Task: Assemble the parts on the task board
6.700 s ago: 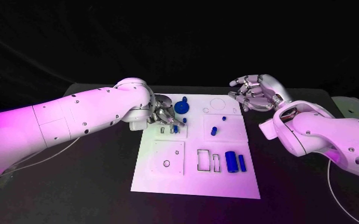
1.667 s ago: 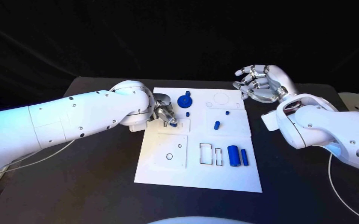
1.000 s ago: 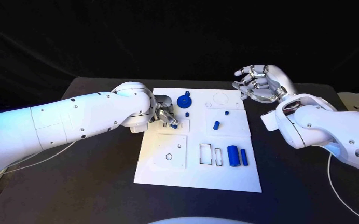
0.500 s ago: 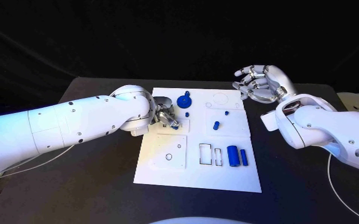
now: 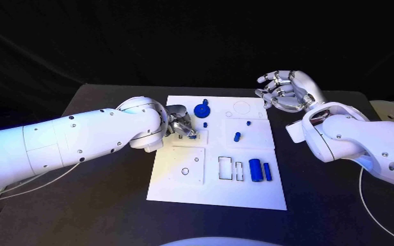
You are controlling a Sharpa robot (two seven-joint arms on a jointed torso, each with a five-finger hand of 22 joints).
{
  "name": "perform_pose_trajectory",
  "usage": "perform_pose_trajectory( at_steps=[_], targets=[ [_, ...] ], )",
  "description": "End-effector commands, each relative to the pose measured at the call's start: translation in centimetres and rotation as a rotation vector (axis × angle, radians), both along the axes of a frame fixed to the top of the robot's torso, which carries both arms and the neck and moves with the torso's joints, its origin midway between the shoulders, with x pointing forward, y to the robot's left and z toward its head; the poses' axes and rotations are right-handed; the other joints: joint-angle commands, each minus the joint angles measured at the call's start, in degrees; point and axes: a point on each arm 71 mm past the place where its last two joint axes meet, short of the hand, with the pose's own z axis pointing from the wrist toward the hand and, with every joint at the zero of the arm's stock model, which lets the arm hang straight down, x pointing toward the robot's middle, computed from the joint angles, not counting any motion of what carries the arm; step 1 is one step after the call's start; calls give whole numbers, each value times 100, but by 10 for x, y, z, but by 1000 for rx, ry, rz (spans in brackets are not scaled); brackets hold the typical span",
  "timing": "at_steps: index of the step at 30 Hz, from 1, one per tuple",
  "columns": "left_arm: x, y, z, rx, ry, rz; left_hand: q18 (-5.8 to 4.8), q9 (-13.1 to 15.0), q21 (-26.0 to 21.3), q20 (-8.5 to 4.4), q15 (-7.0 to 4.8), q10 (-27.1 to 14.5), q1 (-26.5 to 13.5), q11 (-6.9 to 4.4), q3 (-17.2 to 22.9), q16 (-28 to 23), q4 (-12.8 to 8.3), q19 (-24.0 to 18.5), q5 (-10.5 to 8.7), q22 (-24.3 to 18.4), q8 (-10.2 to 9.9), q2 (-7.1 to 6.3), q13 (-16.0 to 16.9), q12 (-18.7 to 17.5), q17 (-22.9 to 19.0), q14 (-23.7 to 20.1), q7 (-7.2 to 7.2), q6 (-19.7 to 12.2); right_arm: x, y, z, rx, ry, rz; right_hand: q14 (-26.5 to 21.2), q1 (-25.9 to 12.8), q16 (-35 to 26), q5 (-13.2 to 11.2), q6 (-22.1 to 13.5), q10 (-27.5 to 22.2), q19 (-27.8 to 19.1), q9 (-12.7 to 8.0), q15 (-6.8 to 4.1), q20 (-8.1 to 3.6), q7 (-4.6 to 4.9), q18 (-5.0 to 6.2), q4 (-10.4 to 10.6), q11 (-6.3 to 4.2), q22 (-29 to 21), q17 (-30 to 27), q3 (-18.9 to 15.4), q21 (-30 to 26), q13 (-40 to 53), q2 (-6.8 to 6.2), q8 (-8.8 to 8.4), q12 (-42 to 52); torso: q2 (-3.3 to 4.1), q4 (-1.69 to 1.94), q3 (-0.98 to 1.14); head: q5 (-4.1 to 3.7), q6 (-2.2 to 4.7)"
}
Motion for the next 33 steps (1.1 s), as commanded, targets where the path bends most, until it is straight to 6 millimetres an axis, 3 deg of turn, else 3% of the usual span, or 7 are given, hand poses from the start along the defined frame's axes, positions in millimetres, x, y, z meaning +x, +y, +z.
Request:
perform_pose_trajectory(
  at_steps=[1,17,33],
  targets=[
    [1,-1,3,-26,-57,7,-94,4,29,-42,-34,31,7,-10,1041,36,-1090,76,27,279,37,28,5,20,1509,595,-128,137,0,0,0,0,-9,8,47,-34,-29,36,33,7,37,9,8,0,-9,26,-18,-48,-5,5,-24,-33,-5,1,31,-20,-8,-5,0,7,3],
    [3,3,-2,44,-69,-1,-95,5,34,-47,-38,35,6,-13,1044,36,-1096,81,32,289,38,19,0,18,1509,595,-131,147,0,-1,-1,1,-2,5,55,-39,-46,48,33,9,45,9,7,-1,-11,26,-16,-50,-18,10,-25,-43,-19,3,35,-21,6,-16,-1,17,29],
    [2,4,-5,96,-31,-34,-100,4,44,-49,-41,43,4,-15,1046,36,-1100,91,35,311,35,12,8,24,1509,595,-133,151,1,-1,-2,9,9,3,66,-58,-69,59,32,14,57,7,7,-2,-11,25,-6,-49,-37,18,-32,-58,-39,2,41,-20,9,-21,-1,12,-10]
  ],
)
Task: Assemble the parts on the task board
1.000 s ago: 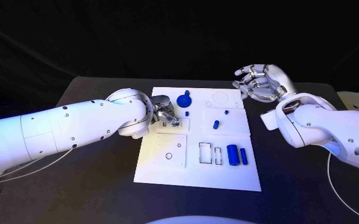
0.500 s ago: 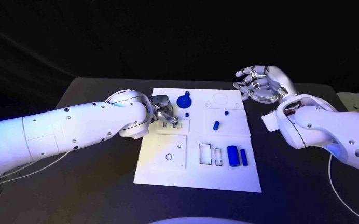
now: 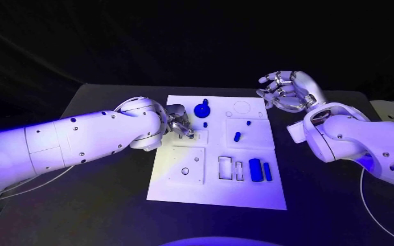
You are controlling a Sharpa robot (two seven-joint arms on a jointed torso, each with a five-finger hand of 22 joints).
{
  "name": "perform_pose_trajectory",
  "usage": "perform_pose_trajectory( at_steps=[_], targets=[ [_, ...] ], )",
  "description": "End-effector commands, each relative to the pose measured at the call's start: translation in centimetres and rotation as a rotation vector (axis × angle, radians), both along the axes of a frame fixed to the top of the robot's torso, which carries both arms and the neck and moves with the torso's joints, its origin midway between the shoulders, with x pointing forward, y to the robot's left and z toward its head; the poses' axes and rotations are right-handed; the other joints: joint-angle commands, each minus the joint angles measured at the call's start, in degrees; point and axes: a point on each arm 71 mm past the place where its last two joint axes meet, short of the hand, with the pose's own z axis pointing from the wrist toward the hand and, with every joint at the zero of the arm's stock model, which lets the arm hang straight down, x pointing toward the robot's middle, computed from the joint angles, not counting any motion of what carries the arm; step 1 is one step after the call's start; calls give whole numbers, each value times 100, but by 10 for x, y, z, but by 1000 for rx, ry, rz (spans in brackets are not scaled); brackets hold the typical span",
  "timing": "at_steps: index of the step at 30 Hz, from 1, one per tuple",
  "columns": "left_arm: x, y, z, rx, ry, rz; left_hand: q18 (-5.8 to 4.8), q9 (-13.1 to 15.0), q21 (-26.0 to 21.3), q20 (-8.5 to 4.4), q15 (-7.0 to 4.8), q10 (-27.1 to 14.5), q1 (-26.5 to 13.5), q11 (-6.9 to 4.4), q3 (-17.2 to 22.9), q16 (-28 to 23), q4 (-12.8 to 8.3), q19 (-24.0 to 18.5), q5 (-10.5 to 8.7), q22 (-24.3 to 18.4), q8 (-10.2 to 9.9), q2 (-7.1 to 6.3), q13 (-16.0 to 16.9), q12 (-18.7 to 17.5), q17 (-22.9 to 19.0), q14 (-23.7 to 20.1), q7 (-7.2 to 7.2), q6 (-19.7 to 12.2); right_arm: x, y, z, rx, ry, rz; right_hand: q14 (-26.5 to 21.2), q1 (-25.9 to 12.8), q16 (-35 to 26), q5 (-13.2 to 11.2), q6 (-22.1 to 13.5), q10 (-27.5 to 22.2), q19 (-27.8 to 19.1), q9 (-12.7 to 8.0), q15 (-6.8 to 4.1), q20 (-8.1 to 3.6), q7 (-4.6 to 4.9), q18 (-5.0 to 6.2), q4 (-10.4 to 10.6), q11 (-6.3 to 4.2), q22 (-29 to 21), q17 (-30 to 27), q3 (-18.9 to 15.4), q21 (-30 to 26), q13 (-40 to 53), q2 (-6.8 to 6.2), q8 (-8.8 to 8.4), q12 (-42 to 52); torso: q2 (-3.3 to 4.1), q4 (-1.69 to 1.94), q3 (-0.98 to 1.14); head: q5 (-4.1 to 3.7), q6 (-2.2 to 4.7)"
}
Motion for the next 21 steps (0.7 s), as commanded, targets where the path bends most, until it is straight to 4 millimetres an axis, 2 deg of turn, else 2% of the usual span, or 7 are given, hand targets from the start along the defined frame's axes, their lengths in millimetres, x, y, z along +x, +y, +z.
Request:
perform_pose_trajectory(
  at_steps=[1,12,21],
  targets=[
    [-2,-2,-2,36,22,-32,-101,10,22,-28,-42,36,32,-7,1062,36,-1084,113,38,311,11,38,4,25,1509,595,-134,113,0,1,0,5,3,10,33,-59,-35,27,33,-1,57,4,0,-2,-10,25,-6,-23,-5,8,-32,-36,-5,3,19,-20,4,-6,-1,0,-6],
    [-2,-2,-2,47,30,-39,-103,10,26,-28,-44,37,28,-8,1058,36,-1086,117,36,320,10,29,1,23,1509,595,-135,116,0,1,0,8,5,10,33,-59,-35,27,33,-1,57,4,0,-2,-10,25,-6,-23,-5,8,-32,-36,-5,3,19,-20,0,5,1,-8,-12],
    [-1,-4,-3,49,32,-40,-101,10,22,-29,-44,37,26,-8,1057,36,-1086,113,35,310,9,27,-2,21,1509,595,-135,117,0,1,-1,8,6,11,40,-68,-49,33,33,1,64,4,0,-2,-11,25,-1,-23,-16,14,-34,-45,-16,6,23,-19,7,-8,-5,-5,-27]
  ],
)
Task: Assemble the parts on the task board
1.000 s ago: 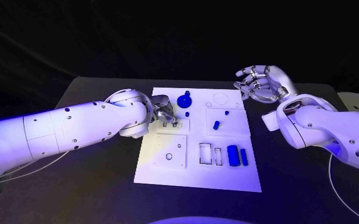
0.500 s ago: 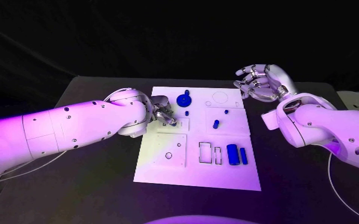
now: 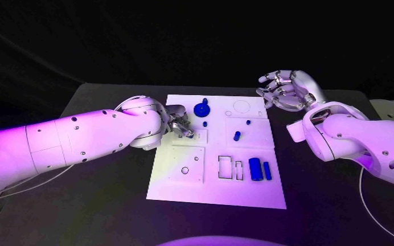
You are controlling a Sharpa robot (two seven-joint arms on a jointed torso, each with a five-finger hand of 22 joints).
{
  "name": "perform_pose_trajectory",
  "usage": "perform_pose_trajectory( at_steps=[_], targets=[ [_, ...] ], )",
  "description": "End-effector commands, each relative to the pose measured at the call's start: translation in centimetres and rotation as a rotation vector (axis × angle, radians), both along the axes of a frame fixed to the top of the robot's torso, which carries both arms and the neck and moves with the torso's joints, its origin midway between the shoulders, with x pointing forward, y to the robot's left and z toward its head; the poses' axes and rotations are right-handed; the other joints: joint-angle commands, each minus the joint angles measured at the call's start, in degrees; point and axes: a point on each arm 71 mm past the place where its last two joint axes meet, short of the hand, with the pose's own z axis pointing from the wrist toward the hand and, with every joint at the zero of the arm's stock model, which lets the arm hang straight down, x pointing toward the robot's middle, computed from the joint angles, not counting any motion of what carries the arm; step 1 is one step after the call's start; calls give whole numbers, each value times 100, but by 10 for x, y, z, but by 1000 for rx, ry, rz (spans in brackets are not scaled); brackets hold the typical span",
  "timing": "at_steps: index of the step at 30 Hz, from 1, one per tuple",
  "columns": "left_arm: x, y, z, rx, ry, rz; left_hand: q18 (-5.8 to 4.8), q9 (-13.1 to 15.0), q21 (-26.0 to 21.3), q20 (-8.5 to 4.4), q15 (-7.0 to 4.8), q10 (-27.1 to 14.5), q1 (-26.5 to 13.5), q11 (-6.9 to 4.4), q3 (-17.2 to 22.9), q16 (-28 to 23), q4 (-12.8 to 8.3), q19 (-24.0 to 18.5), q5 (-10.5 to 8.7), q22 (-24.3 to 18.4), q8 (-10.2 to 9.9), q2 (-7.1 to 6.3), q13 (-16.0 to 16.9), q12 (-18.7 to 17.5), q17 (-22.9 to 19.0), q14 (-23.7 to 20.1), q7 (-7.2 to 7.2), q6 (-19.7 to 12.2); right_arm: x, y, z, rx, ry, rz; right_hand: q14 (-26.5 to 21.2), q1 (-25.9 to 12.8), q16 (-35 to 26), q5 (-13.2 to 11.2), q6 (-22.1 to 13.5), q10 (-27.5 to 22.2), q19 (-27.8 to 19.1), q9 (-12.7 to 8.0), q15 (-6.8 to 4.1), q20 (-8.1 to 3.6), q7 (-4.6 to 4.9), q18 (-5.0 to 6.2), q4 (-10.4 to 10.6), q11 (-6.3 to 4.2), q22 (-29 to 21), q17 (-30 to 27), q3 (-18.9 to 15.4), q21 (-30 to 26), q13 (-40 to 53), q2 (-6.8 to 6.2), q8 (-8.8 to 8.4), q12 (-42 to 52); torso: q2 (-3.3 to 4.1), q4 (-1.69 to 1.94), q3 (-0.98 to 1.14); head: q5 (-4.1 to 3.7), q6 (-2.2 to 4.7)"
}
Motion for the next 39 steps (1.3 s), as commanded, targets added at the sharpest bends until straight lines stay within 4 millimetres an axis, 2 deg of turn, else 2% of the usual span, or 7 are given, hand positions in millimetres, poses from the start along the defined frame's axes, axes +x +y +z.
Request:
perform_pose_trajectory(
  at_steps=[1,9,15,23,27,39],
  targets=[
    [-1,-2,-2,18,17,-17,-101,3,22,-29,-44,38,21,-9,1057,36,-1086,113,22,311,19,23,-2,21,1509,595,-136,115,0,1,0,0,-2,13,33,-68,-17,33,42,-1,22,5,7,-2,-1,25,-1,-26,-5,5,-34,-12,-5,6,23,-19,1,-5,-2,3,-7],
    [-1,-2,-3,13,24,-15,-104,4,27,-31,-45,63,-16,-11,1032,36,-1062,118,12,322,20,6,20,37,1509,595,-142,133,0,1,0,0,-2,14,33,-68,-17,33,42,-1,22,5,7,-2,-1,25,-1,-26,-5,5,-34,-12,-5,6,23,-19,-3,9,3,0,-25],
    [-1,-2,-3,6,29,-10,-98,42,12,-54,-81,105,-192,-55,750,36,-897,108,-62,300,53,-14,12,32,1509,595,-210,182,0,1,0,0,-1,12,43,-69,-41,57,42,0,34,4,5,-3,-3,25,-2,-29,-24,14,-32,-27,-24,11,29,-18,-6,2,2,5,-37],
    [-1,-2,-4,2,45,-9,-98,61,3,-83,-117,140,-313,-98,452,36,-720,109,-66,296,76,-1,58,65,1509,595,-262,243,0,1,0,3,0,11,71,-145,-103,100,36,5,62,-1,11,-1,-2,22,42,-23,-79,42,-66,-70,-73,-3,43,-8,-5,2,3,-3,-57],
    [-1,-1,-4,4,47,-9,-102,66,9,-94,-129,156,-357,-111,344,36,-645,120,-64,314,85,10,84,84,1509,595,-278,269,0,0,0,5,0,10,84,-191,-132,99,31,4,75,-3,13,2,-3,22,73,-21,-107,57,-87,-93,-94,-7,50,0,-2,0,0,-9,-77],
    [0,0,-4,7,46,-5,-108,74,15,-117,-154,174,-481,-139,17,36,-427,139,-91,345,103,32,115,107,1509,595,-310,338,0,0,0,8,-2,5,96,-228,-161,101,28,3,88,-5,15,5,-4,22,100,-21,-136,73,-104,-117,-114,-6,58,10,-7,3,-1,-9,-80]
  ],
)
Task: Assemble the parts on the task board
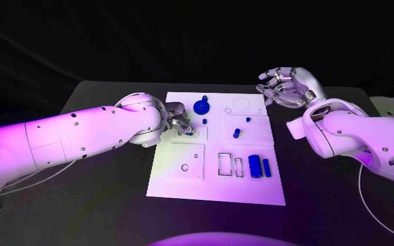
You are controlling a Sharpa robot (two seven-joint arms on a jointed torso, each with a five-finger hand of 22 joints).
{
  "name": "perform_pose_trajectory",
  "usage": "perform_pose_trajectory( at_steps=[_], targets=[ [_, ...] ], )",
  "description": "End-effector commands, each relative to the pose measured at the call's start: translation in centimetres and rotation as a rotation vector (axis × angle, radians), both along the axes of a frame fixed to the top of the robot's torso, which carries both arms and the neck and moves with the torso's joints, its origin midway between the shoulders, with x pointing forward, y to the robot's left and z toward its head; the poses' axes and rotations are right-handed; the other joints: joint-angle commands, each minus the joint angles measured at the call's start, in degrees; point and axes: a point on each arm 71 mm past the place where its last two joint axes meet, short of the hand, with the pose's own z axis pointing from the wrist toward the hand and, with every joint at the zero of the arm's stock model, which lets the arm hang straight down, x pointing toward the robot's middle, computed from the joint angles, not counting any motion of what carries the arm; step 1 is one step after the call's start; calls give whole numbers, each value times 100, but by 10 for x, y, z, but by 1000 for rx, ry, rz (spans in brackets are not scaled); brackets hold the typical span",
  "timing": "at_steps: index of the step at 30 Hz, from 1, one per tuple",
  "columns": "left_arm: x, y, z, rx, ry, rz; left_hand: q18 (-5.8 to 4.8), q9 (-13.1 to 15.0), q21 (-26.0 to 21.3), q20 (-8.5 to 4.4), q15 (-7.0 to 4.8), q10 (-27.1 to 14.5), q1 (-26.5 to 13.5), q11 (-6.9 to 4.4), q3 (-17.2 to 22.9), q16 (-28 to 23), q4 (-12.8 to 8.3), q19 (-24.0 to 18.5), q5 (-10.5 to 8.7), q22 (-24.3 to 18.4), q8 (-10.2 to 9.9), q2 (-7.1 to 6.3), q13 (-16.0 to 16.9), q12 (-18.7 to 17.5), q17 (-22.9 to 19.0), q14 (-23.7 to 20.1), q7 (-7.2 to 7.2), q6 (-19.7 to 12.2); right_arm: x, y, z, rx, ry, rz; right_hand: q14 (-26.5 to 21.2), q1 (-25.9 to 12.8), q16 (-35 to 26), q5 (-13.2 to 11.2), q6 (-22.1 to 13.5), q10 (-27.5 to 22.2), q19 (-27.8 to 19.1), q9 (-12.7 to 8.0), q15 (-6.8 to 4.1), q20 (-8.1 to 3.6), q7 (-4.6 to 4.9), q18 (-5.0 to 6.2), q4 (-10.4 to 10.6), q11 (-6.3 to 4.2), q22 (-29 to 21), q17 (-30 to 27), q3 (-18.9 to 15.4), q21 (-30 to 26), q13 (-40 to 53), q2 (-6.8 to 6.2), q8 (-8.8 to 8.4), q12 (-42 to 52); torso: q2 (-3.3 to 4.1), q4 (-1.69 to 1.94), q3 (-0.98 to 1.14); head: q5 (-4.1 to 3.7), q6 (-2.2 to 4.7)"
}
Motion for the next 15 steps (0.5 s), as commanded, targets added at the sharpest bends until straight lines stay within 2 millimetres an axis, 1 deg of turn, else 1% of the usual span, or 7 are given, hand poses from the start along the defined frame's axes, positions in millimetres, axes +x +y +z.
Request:
perform_pose_trajectory(
  at_steps=[1,5,7,9,12,15],
  targets=[
    [-2,-1,-3,9,27,-13,-109,6,18,-35,-31,22,-16,4,-39,36,-25,142,-32,352,36,64,-9,10,1509,596,-166,157,0,1,0,6,-5,7,37,-75,-33,35,38,-8,49,-4,-6,6,6,22,34,-32,-17,12,-34,-32,-13,-10,37,12,-3,-1,0,4,-1],
    [-1,-1,-3,10,28,-13,-109,18,16,-38,-37,25,-22,-5,-109,36,7,142,-35,350,60,68,-4,13,1509,596,-177,187,0,0,0,16,3,1,39,-83,-38,34,37,-8,52,-5,-5,7,6,22,41,-32,-23,15,-37,-37,-17,-8,39,14,-1,0,4,-3,5],
    [-1,-1,-3,11,28,-12,-111,21,21,-41,-41,30,-39,-7,-153,36,39,148,-36,363,66,70,6,21,1509,596,-181,193,0,0,0,19,7,-1,41,-88,-42,33,36,-7,54,-5,-5,7,6,22,45,-32,-27,18,-38,-40,-19,-6,40,16,-4,-1,2,-12,5],
    [-1,-1,-3,11,28,-10,-112,23,20,-44,-43,31,-64,-10,-211,36,87,149,-36,363,71,75,8,22,1509,596,-184,199,0,-1,-1,22,11,-4,43,-92,-46,33,35,-7,57,-5,-5,7,6,22,49,-32,-31,20,-40,-43,-22,-3,41,18,-6,-2,-1,-8,19],
    [0,-1,-4,12,28,-10,-113,26,21,-47,-46,30,-91,-12,-287,36,140,152,-40,369,76,78,7,21,1509,596,-186,206,1,-2,-1,27,16,-8,43,-92,-46,33,35,-7,57,-5,-5,7,6,22,49,-32,-31,20,-40,-43,-22,-3,41,18,0,2,1,-7,21],
    [0,-2,-4,13,29,-11,-113,27,20,-49,-48,30,-116,-14,-366,36,196,152,-42,369,77,82,9,21,1509,596,-188,210,1,-2,-1,29,19,-10,43,-92,-46,33,35,-7,57,-5,-5,7,6,22,49,-32,-31,20,-40,-43,-22,-3,41,18,0,-3,2,-2,18]
  ],
)
